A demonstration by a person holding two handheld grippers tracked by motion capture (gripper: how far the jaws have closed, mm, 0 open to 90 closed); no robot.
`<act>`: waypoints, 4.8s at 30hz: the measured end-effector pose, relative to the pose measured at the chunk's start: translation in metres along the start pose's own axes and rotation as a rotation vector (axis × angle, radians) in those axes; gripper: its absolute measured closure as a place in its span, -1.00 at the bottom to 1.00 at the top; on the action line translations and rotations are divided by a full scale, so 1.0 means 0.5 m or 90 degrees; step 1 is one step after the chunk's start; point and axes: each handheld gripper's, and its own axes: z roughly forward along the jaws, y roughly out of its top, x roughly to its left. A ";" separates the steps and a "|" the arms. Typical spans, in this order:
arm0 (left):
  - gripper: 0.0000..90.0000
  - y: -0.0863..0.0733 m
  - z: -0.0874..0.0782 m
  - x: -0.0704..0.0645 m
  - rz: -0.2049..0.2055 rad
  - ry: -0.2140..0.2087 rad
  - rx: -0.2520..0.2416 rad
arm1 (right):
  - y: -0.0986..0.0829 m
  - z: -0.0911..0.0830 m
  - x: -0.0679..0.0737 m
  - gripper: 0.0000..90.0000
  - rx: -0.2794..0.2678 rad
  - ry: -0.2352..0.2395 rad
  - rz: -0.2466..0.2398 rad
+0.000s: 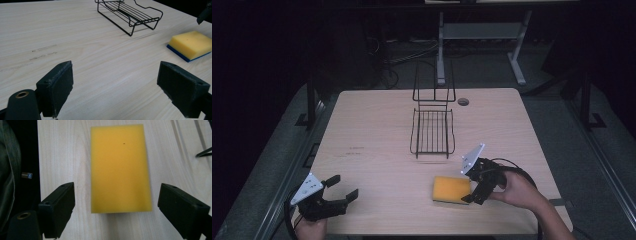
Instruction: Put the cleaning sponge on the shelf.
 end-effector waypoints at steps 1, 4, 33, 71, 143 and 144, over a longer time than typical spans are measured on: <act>-0.71 0.000 0.000 0.000 0.000 0.000 0.000 | 0.001 0.000 0.000 -0.69 0.000 0.000 0.000; -0.71 0.000 0.000 0.000 0.000 0.000 0.000 | 0.004 0.001 -0.002 -0.69 0.001 0.002 -0.001; -0.71 0.000 0.000 0.000 -0.002 -0.002 -0.002 | 0.038 0.040 -0.014 -0.69 0.026 0.021 -0.011; -0.71 0.001 0.001 0.000 -0.002 -0.005 -0.002 | 0.041 0.111 -0.018 -0.69 0.026 0.037 -0.002; -0.71 -0.001 0.001 0.005 -0.005 -0.005 -0.002 | 0.082 0.058 -0.045 -0.52 0.021 0.023 -0.022; -0.71 -0.002 0.001 0.005 -0.005 -0.005 -0.002 | 0.082 0.058 -0.045 -0.52 0.022 0.022 -0.023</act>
